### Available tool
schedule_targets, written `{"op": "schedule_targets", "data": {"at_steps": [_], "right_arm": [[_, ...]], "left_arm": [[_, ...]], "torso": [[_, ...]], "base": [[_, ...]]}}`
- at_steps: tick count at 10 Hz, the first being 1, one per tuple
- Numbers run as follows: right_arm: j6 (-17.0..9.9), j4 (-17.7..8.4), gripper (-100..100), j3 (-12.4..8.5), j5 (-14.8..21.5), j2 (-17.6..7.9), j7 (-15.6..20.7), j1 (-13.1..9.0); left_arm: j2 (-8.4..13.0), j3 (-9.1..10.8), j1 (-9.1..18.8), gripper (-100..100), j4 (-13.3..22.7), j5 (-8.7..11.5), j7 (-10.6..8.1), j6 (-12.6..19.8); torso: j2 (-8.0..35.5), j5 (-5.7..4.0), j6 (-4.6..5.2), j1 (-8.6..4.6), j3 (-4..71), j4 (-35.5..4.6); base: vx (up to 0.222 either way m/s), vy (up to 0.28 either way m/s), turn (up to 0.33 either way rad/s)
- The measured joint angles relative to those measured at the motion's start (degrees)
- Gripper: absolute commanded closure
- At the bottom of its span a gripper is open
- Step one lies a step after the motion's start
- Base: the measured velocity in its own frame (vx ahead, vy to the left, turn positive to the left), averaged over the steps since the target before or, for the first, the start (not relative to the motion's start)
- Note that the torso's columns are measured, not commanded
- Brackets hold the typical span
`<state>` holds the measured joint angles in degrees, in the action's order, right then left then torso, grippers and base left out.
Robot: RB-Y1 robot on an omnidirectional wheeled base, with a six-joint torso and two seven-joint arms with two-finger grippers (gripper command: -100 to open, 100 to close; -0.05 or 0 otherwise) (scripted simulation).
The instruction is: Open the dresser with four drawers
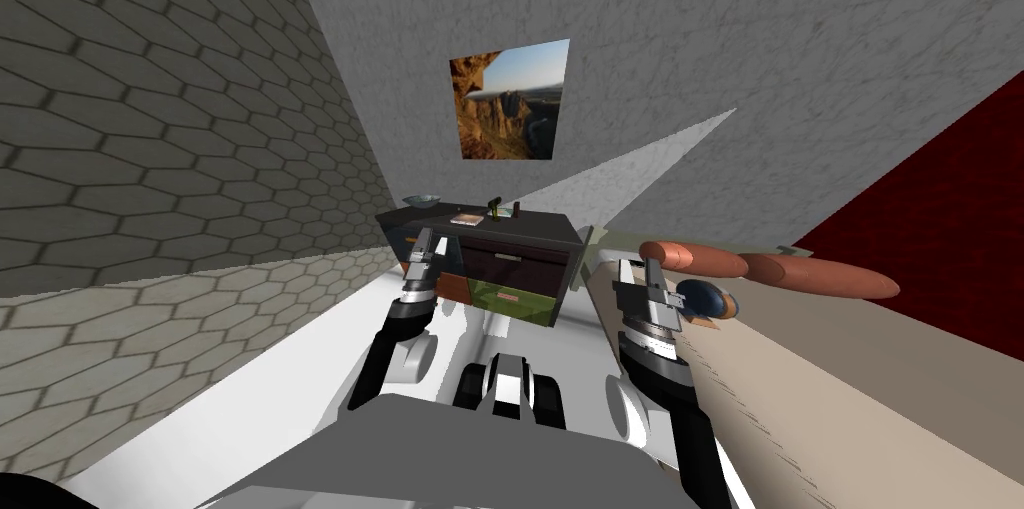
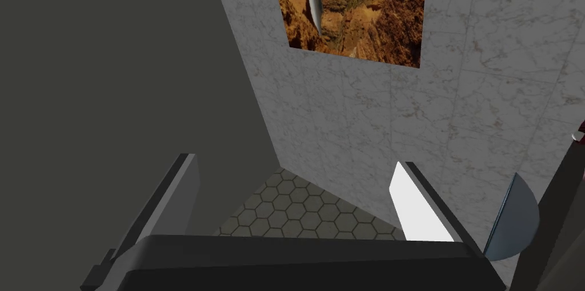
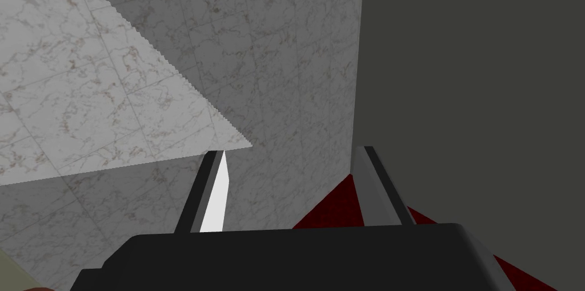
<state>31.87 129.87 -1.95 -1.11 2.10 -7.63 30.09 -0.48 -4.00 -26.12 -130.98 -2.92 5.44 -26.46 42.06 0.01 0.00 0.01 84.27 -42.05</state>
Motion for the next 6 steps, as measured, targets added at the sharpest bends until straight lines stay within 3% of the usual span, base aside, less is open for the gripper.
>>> {"op": "schedule_targets", "data": {"at_steps": [6], "right_arm": [[0.0,0.0,0,0.0,0.0,0.0,0.0,0.0]], "left_arm": [[7.1,-0.29,1.16,-100,4.99,-0.27,0.24,-0.33]], "torso": [[0.2,-0.01,0.0,-0.02,0.32,-0.23]], "base": [[0.03,-0.008,-0.016]]}}
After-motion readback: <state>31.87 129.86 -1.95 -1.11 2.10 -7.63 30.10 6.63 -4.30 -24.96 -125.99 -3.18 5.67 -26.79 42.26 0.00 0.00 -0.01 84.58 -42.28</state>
